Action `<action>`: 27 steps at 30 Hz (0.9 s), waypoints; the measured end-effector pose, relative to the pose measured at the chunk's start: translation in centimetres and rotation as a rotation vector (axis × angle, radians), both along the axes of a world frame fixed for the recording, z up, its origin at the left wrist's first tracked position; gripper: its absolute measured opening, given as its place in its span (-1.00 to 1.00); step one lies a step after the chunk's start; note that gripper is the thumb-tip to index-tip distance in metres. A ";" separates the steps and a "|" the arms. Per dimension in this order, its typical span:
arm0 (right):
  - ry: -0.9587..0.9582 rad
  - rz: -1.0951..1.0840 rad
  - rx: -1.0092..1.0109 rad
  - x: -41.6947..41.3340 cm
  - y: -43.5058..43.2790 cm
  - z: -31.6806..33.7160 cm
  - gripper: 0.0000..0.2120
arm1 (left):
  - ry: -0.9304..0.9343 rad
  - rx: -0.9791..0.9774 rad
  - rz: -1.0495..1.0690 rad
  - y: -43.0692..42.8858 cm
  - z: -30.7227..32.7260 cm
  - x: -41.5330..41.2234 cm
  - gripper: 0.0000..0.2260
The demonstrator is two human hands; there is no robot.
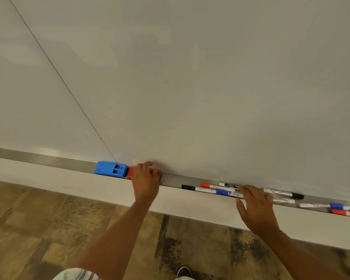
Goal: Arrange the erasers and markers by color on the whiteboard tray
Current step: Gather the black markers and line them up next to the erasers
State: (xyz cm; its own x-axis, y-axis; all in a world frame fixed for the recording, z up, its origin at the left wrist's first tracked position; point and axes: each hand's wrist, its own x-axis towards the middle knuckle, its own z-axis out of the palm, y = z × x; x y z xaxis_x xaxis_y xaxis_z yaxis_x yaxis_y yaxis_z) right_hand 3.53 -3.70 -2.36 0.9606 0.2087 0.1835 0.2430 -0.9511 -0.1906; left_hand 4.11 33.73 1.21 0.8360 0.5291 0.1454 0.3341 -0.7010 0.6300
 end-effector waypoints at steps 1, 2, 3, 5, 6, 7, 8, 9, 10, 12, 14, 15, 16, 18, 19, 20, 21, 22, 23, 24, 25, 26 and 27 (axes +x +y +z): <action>0.005 0.010 0.008 -0.1 0.7 0.0 -0.62 | -0.015 0.043 -0.106 -1.2 -0.4 -0.3 -0.75; 0.013 0.024 0.018 -0.2 1.5 0.0 -0.62 | -0.011 0.091 -0.201 -2.3 -0.9 -0.7 -0.73; 0.022 0.043 0.028 -0.3 2.2 0.0 -0.63 | 0.003 0.140 -0.286 -3.4 -1.4 -1.0 -0.71; 0.046 0.089 0.031 -0.4 3.5 0.1 -0.62 | 0.031 0.230 -0.435 -5.4 -2.4 -1.8 -0.66; 0.058 0.112 0.027 -0.5 4.1 0.1 -0.61 | 0.053 0.269 -0.502 -6.3 -2.9 -2.1 -0.63; 0.064 0.131 0.023 -0.6 4.6 0.1 -0.59 | 0.090 0.307 -0.571 -7.3 -3.5 -2.4 -0.58; 0.067 0.149 0.017 -0.8 5.0 0.1 -0.58 | 0.140 0.348 -0.635 -8.1 -4.2 -2.8 -0.52; 0.071 0.166 0.006 -0.9 5.4 0.1 -0.55 | 0.198 0.390 -0.686 -8.9 -4.9 -3.1 -0.47; 0.072 0.177 -0.008 -1.1 5.6 0.0 -0.53 | 0.256 0.427 -0.730 -9.5 -5.6 -3.4 -0.42; 0.083 0.187 -0.033 -1.2 5.9 -0.1 -0.51 | 0.341 0.486 -0.795 -10.5 -6.8 -3.8 -0.37; 0.114 0.181 -0.048 -1.3 6.0 -0.4 -0.50 | 0.389 0.532 -0.825 -10.8 -7.6 -4.2 -0.34; 0.127 0.175 -0.054 -1.3 5.9 -0.5 -0.50 | 0.406 0.545 -0.830 -10.8 -7.9 -4.3 -0.32; 0.138 0.169 -0.059 -1.3 5.8 -0.6 -0.49 | 0.418 0.553 -0.833 -10.7 -8.1 -4.4 -0.31; 0.149 0.163 -0.063 -1.3 5.6 -0.6 -0.49 | 0.422 0.567 -0.826 -10.3 -8.4 -4.5 -0.30; 0.153 0.161 -0.067 -1.3 5.5 -0.7 -0.49 | 0.421 0.571 -0.818 -10.1 -8.5 -4.6 -0.31; 0.162 0.157 -0.069 -1.2 5.4 -0.7 -0.49 | 0.424 0.572 -0.808 -9.9 -8.5 -4.6 -0.31; 0.180 0.153 -0.069 -1.2 5.3 -0.7 -0.48 | 0.429 0.570 -0.796 -9.6 -8.5 -4.7 -0.31; 0.203 0.150 -0.067 -1.1 5.2 -0.8 -0.47 | 0.436 0.568 -0.783 -9.2 -8.6 -4.8 -0.31; 0.225 0.147 -0.066 -1.0 5.2 -0.8 -0.46 | 0.441 0.566 -0.770 -8.9 -8.5 -4.9 -0.30; 0.238 0.144 -0.066 -0.9 5.1 -0.9 -0.44 | 0.447 0.563 -0.759 -8.5 -8.5 -5.0 -0.30; 0.247 0.144 -0.067 -0.9 5.1 -1.0 -0.44 | 0.453 0.560 -0.747 -8.1 -8.4 -5.0 -0.30; 0.253 0.144 -0.068 -0.9 5.0 -1.0 -0.43 | 0.459 0.556 -0.735 -7.8 -8.4 -5.1 -0.30; 0.254 0.146 -0.065 -0.9 5.0 -1.0 -0.44 | 0.465 0.554 -0.725 -7.6 -8.3 -5.1 -0.30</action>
State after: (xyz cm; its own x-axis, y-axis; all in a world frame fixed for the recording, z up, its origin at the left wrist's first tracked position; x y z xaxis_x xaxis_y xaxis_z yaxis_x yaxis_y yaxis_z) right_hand 2.64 1.31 -3.38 0.9332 0.3510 -0.0771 0.3300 -0.9220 -0.2026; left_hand -0.97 26.15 -7.06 0.9642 -0.1688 -0.2048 -0.1570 -0.9849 0.0725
